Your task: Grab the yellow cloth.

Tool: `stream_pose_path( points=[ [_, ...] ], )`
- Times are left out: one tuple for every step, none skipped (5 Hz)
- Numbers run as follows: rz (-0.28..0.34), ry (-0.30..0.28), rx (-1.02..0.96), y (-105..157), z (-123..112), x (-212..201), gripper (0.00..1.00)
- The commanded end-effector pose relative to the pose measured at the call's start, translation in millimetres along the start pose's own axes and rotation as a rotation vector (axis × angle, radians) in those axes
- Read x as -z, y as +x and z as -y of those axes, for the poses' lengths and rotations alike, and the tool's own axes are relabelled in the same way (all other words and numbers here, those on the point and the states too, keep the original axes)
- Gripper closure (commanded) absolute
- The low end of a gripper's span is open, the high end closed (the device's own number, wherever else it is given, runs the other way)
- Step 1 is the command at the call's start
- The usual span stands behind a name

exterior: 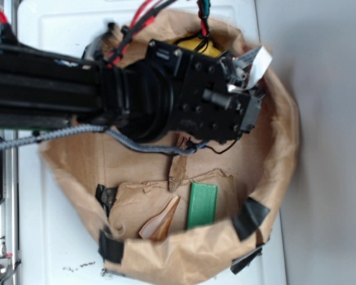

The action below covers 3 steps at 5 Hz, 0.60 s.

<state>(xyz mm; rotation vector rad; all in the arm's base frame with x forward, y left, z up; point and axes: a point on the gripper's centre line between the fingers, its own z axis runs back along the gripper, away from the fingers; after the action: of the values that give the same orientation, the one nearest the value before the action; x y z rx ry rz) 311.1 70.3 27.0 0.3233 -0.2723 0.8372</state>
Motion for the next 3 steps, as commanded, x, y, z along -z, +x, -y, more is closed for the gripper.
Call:
stream_pose_path(
  points=[
    [0.037, -0.078, 0.035, 7, -8, -29, 1.00],
    [0.051, -0.111, 0.042, 4, -14, -41, 1.00],
    [0.042, -0.195, 0.063, 1, -28, -63, 1.00]
  ],
)
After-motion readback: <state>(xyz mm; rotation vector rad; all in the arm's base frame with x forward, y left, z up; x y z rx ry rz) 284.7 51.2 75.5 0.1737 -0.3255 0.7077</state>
